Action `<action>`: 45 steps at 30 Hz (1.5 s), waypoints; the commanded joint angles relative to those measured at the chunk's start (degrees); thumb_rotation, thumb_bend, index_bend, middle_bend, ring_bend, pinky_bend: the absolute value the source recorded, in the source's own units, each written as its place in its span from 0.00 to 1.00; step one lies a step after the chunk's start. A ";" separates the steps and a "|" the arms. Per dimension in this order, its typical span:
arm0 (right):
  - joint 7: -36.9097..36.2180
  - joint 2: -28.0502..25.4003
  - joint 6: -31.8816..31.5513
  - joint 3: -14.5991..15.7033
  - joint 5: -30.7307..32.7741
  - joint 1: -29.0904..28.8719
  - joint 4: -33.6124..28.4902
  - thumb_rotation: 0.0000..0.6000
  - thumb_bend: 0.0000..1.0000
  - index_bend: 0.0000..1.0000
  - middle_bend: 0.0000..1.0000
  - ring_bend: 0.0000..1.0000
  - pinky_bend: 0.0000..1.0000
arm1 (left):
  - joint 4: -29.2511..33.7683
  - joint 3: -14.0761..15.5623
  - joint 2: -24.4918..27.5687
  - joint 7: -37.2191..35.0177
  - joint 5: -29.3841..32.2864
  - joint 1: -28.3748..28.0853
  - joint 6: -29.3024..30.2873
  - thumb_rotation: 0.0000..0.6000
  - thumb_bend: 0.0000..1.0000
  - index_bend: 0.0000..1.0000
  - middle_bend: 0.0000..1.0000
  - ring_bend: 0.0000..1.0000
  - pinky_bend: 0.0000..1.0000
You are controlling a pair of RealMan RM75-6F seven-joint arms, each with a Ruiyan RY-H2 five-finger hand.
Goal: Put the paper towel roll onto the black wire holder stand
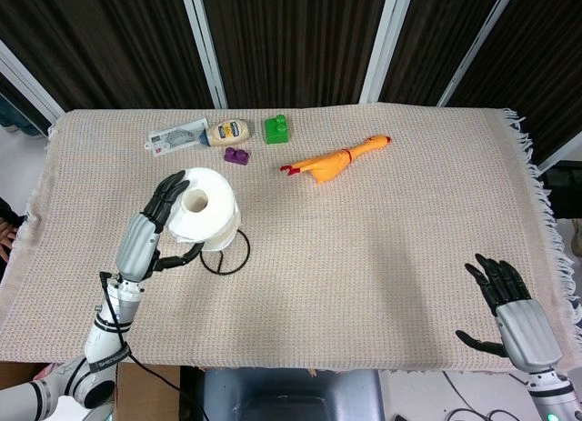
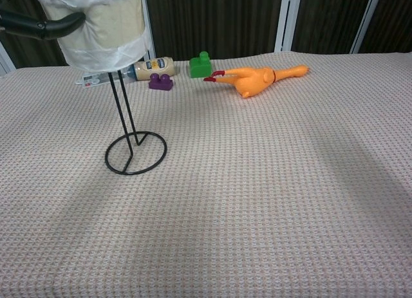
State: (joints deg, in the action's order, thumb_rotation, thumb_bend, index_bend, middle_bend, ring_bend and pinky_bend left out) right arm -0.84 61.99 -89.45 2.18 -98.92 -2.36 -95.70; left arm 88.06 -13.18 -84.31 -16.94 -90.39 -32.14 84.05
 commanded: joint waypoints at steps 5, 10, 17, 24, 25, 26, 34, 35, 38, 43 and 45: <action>0.06 -0.07 -0.10 -0.04 0.03 0.04 -0.07 1.00 0.06 0.00 0.00 0.00 0.00 | 0.57 0.30 1.06 0.39 0.16 -0.11 -1.03 1.00 0.31 0.00 0.00 0.00 0.00; 0.12 -0.04 -0.05 -0.09 0.13 0.04 -0.06 1.00 0.06 0.00 0.00 0.00 0.00 | 1.10 0.29 1.68 -0.23 0.76 -0.18 -1.80 1.00 0.31 0.00 0.00 0.00 0.00; 0.32 0.12 0.08 -0.08 0.07 -0.02 0.03 1.00 0.06 0.00 0.00 0.00 0.00 | 1.93 1.58 3.17 2.29 2.08 0.18 -4.27 1.00 0.30 0.00 0.00 0.00 0.00; 0.28 0.09 -0.13 -0.07 -0.09 0.03 -0.02 1.00 0.06 0.00 0.00 0.00 0.00 | 1.15 2.24 2.84 1.63 2.71 0.92 -4.44 1.00 0.30 0.00 0.00 0.00 0.00; 0.23 0.09 -0.25 -0.10 -0.11 0.06 0.02 1.00 0.06 0.00 0.00 0.00 0.00 | 1.18 2.22 2.94 1.43 2.47 1.13 -3.95 1.00 0.30 0.00 0.00 0.00 0.00; 0.21 0.11 -0.28 -0.11 -0.11 0.07 0.07 1.00 0.06 0.00 0.00 0.00 0.00 | 1.26 2.29 3.13 1.43 2.14 1.34 -3.49 1.00 0.31 0.00 0.00 0.00 0.00; 1.09 0.29 0.58 0.05 0.29 -0.03 -0.10 1.00 0.06 0.00 0.00 0.00 0.00 | -0.54 8.39 7.48 7.19 -2.29 9.49 5.24 1.00 0.34 0.00 0.00 0.00 0.00; 1.53 0.35 0.96 0.15 0.42 -0.08 -0.22 1.00 0.06 0.00 0.00 0.00 0.00 | -1.16 10.20 8.27 6.74 -2.68 11.45 6.41 1.00 0.34 0.00 0.00 0.00 0.00; 3.06 0.66 1.90 0.26 1.02 -0.13 -0.63 1.00 0.08 0.00 0.00 0.00 0.00 | -3.75 13.96 9.12 5.58 -1.15 16.11 7.43 1.00 0.35 0.00 0.00 0.00 0.00; 5.19 1.45 3.20 0.35 1.46 -0.43 -0.86 1.00 0.08 0.00 0.00 0.00 0.00 | -7.65 17.07 10.76 7.20 2.39 18.30 1.73 1.00 0.39 0.00 0.00 0.00 0.00; 5.78 1.75 3.57 0.47 1.42 -0.53 -0.90 1.00 0.08 0.00 0.00 0.00 0.00 | -6.41 16.11 11.38 9.32 4.14 18.52 0.99 1.00 0.39 0.00 0.00 0.00 0.00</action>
State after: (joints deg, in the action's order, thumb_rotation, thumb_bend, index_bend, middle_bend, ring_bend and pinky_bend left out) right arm 4.81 63.62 -86.00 2.59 -97.52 -2.82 -96.56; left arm 81.24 2.96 -74.23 -10.41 -88.58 -13.98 86.85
